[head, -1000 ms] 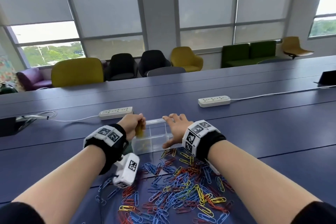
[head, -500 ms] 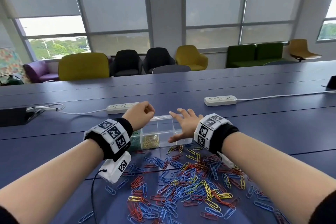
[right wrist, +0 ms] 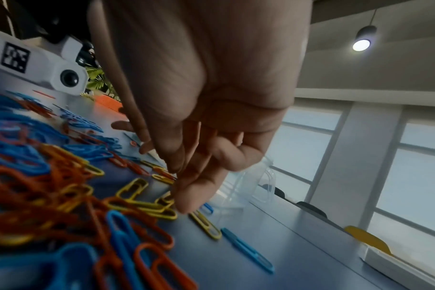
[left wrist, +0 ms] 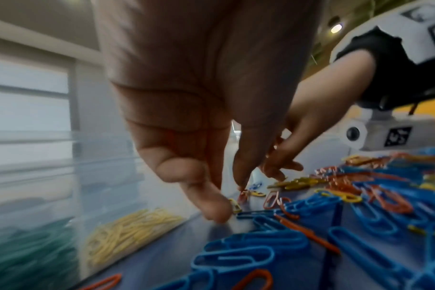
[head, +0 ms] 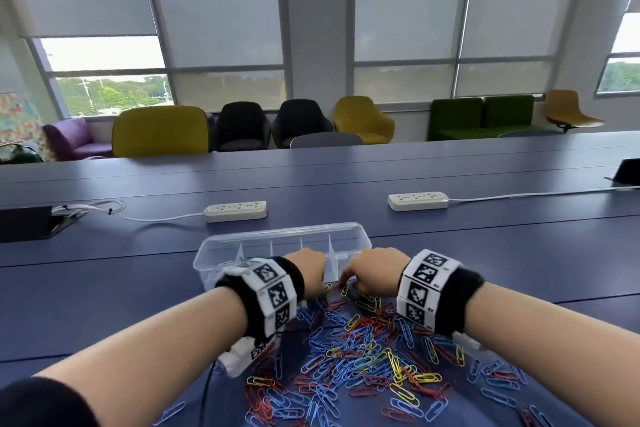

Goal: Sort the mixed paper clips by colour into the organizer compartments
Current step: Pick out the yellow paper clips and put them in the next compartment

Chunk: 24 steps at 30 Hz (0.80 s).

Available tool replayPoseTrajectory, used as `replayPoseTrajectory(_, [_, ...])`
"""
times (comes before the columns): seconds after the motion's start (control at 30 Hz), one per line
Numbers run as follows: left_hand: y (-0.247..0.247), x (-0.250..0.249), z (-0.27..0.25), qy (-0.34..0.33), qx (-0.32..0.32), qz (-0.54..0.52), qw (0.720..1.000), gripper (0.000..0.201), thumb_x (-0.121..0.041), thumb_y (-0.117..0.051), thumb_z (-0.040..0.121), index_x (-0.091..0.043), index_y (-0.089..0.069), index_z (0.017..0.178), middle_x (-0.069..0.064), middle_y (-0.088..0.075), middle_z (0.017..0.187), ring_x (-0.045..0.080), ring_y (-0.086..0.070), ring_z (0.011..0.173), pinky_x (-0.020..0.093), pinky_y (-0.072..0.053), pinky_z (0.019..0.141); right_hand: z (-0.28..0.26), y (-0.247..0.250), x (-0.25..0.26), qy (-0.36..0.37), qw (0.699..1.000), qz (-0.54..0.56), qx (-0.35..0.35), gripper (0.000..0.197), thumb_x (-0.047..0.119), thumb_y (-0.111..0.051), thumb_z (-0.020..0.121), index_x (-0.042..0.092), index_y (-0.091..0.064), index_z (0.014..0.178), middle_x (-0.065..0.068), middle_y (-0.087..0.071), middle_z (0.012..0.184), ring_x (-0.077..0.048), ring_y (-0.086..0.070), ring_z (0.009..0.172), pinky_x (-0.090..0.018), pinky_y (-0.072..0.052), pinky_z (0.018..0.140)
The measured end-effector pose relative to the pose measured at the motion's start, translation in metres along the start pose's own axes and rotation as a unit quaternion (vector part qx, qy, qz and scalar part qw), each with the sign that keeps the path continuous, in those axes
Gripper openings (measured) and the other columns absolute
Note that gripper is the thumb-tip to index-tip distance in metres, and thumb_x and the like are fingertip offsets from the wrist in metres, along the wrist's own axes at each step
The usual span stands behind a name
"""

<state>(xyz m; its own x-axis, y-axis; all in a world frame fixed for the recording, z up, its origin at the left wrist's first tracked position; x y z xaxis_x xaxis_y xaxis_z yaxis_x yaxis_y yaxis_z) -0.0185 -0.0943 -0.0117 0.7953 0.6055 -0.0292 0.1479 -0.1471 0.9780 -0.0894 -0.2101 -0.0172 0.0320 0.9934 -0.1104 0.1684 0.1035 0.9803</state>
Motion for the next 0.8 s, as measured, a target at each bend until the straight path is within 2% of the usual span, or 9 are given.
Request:
replayPoseTrajectory(0.13, [-0.005, -0.015, 0.01, 0.004, -0.023, 0.045, 0.999, 0.026, -0.017, -0.051, 0.092, 0.004, -0.062, 0.103, 0.021, -0.063, 0.111, 0.035, -0.06, 0.103, 0.038, -0.048, 0.083, 0.014, -0.003, -0.004, -0.023, 0.999, 0.031, 0.0, 0.026, 0.025, -0.055, 0.091, 0.022, -0.065, 0.115, -0.005, -0.064, 0.117, -0.025, -0.06, 0.107, -0.034, -0.048, 0.086])
replayPoseTrajectory(0.3, [-0.01, -0.015, 0.022, 0.016, -0.012, 0.041, 0.999, 0.025, -0.011, -0.053, 0.09, 0.008, -0.06, 0.104, 0.024, -0.062, 0.112, 0.036, -0.059, 0.105, 0.038, -0.047, 0.084, 0.017, -0.007, -0.015, -0.003, 0.993, 0.116, 0.017, 0.021, 0.019, -0.061, 0.088, 0.007, -0.068, 0.104, -0.009, -0.068, 0.108, -0.024, -0.062, 0.1, -0.027, -0.044, 0.078])
replayPoseTrajectory(0.37, [-0.011, -0.013, 0.022, 0.028, 0.006, 0.039, 0.999, 0.024, -0.013, -0.055, 0.09, 0.007, -0.061, 0.102, 0.023, -0.063, 0.11, 0.035, -0.06, 0.104, 0.037, -0.047, 0.084, 0.017, -0.01, -0.018, 0.005, 0.99, 0.134, 0.039, 0.02, 0.017, -0.059, 0.088, 0.004, -0.068, 0.101, -0.013, -0.068, 0.101, -0.024, -0.06, 0.09, -0.023, -0.039, 0.072])
replayPoseTrajectory(0.5, [-0.009, -0.014, 0.017, 0.048, 0.047, 0.04, 0.997, 0.028, -0.023, -0.059, 0.089, -0.002, -0.056, 0.07, 0.013, -0.054, 0.075, 0.029, -0.054, 0.082, 0.036, -0.044, 0.072, 0.015, -0.012, -0.018, 0.009, 0.989, 0.134, 0.069, 0.01, 0.02, -0.057, 0.089, 0.011, -0.061, 0.086, -0.004, -0.056, 0.085, -0.018, -0.049, 0.078, -0.024, -0.035, 0.07])
replayPoseTrajectory(0.6, [-0.005, -0.015, 0.012, 0.042, 0.022, -0.003, 0.999, 0.016, -0.013, -0.054, 0.09, -0.002, -0.057, 0.08, 0.014, -0.057, 0.08, 0.032, -0.06, 0.099, 0.037, -0.046, 0.079, 0.008, -0.003, -0.025, 0.01, 0.985, 0.173, 0.01, 0.023, 0.017, -0.054, 0.089, 0.023, -0.042, 0.071, 0.0, -0.053, 0.081, -0.016, -0.046, 0.074, -0.025, -0.036, 0.068])
replayPoseTrajectory(0.63, [-0.003, -0.013, 0.011, 0.036, 0.009, -0.038, 0.999, 0.01, -0.009, -0.05, 0.09, -0.002, -0.058, 0.087, 0.015, -0.061, 0.089, 0.032, -0.06, 0.102, 0.036, -0.046, 0.079, 0.004, 0.001, -0.03, 0.009, 0.978, 0.207, -0.012, 0.024, 0.014, -0.053, 0.089, 0.023, -0.039, 0.071, 0.001, -0.052, 0.077, -0.015, -0.047, 0.07, -0.025, -0.037, 0.065])
replayPoseTrajectory(0.7, [0.0, -0.011, 0.011, 0.023, 0.008, -0.149, 0.989, 0.01, -0.003, -0.046, 0.091, -0.008, -0.053, 0.096, 0.014, -0.061, 0.092, 0.026, -0.062, 0.086, 0.03, -0.044, 0.066, -0.007, 0.008, -0.041, 0.012, 0.955, 0.295, -0.031, 0.019, 0.007, -0.052, 0.089, 0.019, -0.041, 0.079, 0.002, -0.055, 0.072, -0.014, -0.051, 0.065, -0.019, -0.04, 0.057])
replayPoseTrajectory(0.77, [0.003, -0.014, 0.011, 0.006, 0.028, -0.229, 0.973, 0.018, 0.001, -0.039, 0.093, -0.007, -0.049, 0.105, 0.01, -0.06, 0.086, 0.019, -0.056, 0.07, 0.025, -0.04, 0.056, -0.018, 0.01, -0.05, 0.007, 0.934, 0.358, -0.007, 0.016, 0.001, -0.048, 0.091, 0.015, -0.045, 0.099, 0.002, -0.055, 0.069, -0.012, -0.052, 0.061, -0.015, -0.039, 0.049])
replayPoseTrajectory(0.8, [0.005, -0.017, 0.012, -0.004, 0.031, -0.229, 0.973, 0.027, 0.002, -0.036, 0.093, -0.004, -0.05, 0.114, 0.012, -0.062, 0.092, 0.021, -0.058, 0.077, 0.025, -0.04, 0.059, -0.022, 0.009, -0.055, -0.003, 0.93, 0.368, 0.01, 0.024, 0.0, -0.044, 0.092, 0.014, -0.045, 0.111, 0.002, -0.054, 0.069, -0.009, -0.051, 0.059, -0.014, -0.038, 0.047])
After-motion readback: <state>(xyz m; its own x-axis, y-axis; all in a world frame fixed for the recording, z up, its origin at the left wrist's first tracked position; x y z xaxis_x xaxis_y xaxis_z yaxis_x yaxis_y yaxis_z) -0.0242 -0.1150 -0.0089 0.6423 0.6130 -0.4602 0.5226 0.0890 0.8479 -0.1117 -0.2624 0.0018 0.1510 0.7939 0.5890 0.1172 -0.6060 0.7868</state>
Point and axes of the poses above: each hand's wrist, its own z-axis towards the middle knuckle, its own y-axis out of the back of the hand, x = y × z, the point moved 1 cm from there along z, towards the middle knuckle
